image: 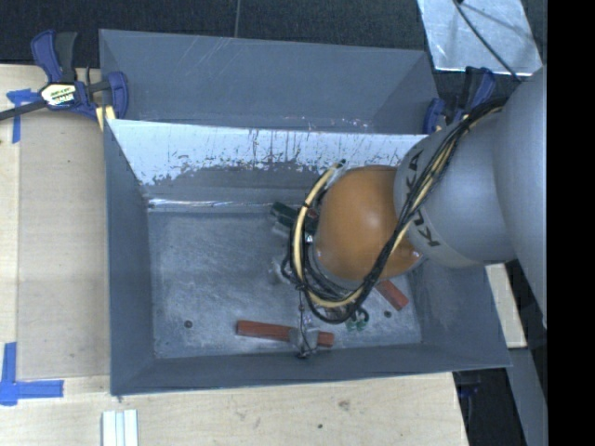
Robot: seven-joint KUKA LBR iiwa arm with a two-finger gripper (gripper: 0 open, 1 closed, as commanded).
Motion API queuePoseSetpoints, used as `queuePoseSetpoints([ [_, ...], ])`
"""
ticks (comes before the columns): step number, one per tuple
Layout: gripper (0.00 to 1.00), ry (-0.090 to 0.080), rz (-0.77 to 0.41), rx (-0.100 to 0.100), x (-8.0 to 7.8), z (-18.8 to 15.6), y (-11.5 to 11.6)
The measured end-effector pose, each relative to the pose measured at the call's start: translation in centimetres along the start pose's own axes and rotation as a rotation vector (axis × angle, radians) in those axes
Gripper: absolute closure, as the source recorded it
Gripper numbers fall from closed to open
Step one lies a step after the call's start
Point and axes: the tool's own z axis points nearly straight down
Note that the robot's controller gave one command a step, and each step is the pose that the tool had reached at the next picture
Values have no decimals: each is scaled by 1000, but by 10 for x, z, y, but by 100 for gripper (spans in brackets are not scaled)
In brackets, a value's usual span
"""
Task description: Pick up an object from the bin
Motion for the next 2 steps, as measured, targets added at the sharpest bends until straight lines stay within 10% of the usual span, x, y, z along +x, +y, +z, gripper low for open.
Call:
queuePoseSetpoints([
  [1, 0, -1, -15, 0, -22, 0, 51],
  [2, 0, -4, 108, 0, -4, -1, 65],
])
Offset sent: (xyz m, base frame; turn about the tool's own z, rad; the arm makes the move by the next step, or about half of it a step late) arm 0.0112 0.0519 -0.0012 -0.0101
